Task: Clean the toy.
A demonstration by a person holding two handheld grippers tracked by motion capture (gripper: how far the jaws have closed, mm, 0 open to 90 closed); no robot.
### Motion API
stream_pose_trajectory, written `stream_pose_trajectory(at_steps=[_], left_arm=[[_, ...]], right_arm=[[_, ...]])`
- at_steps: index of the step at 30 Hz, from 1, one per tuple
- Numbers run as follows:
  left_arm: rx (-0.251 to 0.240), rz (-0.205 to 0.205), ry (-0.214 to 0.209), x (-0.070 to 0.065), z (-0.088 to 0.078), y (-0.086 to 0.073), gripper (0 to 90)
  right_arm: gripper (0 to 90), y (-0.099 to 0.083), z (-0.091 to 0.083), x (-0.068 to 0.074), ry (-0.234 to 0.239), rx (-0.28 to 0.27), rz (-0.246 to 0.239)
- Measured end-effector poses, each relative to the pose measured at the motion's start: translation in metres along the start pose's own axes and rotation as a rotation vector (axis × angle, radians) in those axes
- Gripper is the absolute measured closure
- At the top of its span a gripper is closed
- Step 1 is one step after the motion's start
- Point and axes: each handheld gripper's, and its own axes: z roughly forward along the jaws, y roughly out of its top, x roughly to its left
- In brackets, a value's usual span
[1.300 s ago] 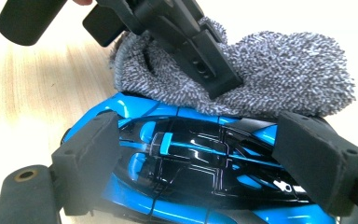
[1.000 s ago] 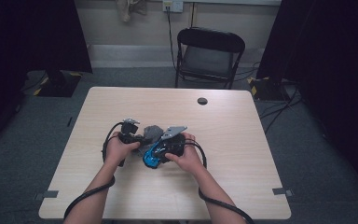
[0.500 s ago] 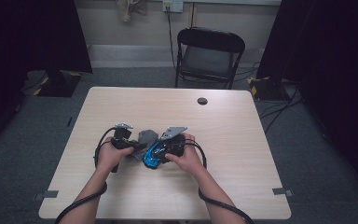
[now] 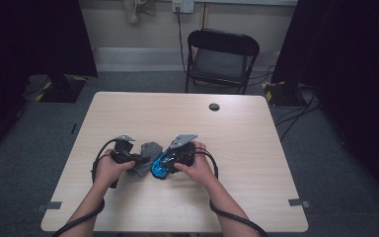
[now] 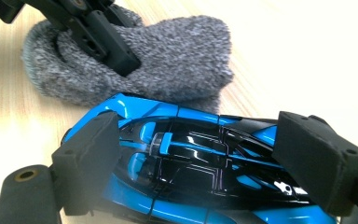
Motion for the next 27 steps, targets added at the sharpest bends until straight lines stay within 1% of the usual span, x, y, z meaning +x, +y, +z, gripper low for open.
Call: stream_pose_trajectory(at_steps=[3, 4, 6, 8, 10, 12, 14, 16, 19, 22, 23, 25, 26, 27], left_arm=[[0.033, 0.004, 0.006, 0.0, -0.007, -0.001, 75.7], [0.04, 0.011, 0.006, 0.0, -0.009, 0.0, 75.6], [0.045, 0.016, 0.022, 0.001, -0.015, 0.001, 75.6], [0.023, 0.022, 0.035, 0.002, -0.019, 0.004, 75.6], [0.003, 0.011, 0.047, 0.004, -0.022, 0.009, 75.5], [-0.018, 0.0, 0.057, 0.006, -0.023, 0.017, 75.5], [-0.037, 0.0, 0.068, 0.008, -0.023, 0.023, 75.4], [-0.073, -0.002, 0.081, 0.01, -0.021, 0.031, 75.4], [-0.105, -0.007, 0.097, 0.012, -0.014, 0.04, 75.5], [-0.104, 0.0, 0.101, 0.012, -0.004, 0.047, 75.4], [-0.089, 0.011, 0.094, 0.013, 0.0, 0.049, 75.4], [-0.088, 0.008, 0.104, 0.013, 0.007, 0.052, 75.2], [-0.083, 0.004, 0.098, 0.014, 0.011, 0.053, 75.2], [-0.088, 0.0, 0.099, 0.014, 0.013, 0.053, 75.2]], right_arm=[[14.4, 0.0, 0.0, 0.001, -0.001, -0.001, -0.003], [14.4, 0.0, 0.0, 0.001, -0.001, -0.002, -0.003], [14.4, -0.001, 0.0, 0.001, -0.003, -0.005, -0.003], [14.4, -0.001, 0.0, 0.001, -0.002, -0.005, -0.003], [14.4, -0.001, 0.0, 0.001, -0.002, -0.005, -0.005], [14.4, -0.001, 0.0, 0.001, -0.003, -0.005, -0.002], [14.4, -0.001, 0.0, 0.001, -0.003, -0.005, -0.002], [14.4, 0.0, 0.0, 0.001, -0.003, -0.003, -0.003], [14.4, 0.0, 0.0, 0.001, -0.003, -0.001, -0.003], [14.4, -0.001, 0.0, 0.001, -0.003, -0.003, -0.003], [14.4, -0.001, 0.0, 0.001, -0.003, -0.002, -0.004], [14.4, 0.0, 0.0, 0.001, -0.001, -0.001, -0.005], [14.4, -0.001, 0.0, 0.001, 0.0, -0.002, -0.007], [14.4, -0.001, 0.0, 0.0, 0.001, -0.004, -0.007]])
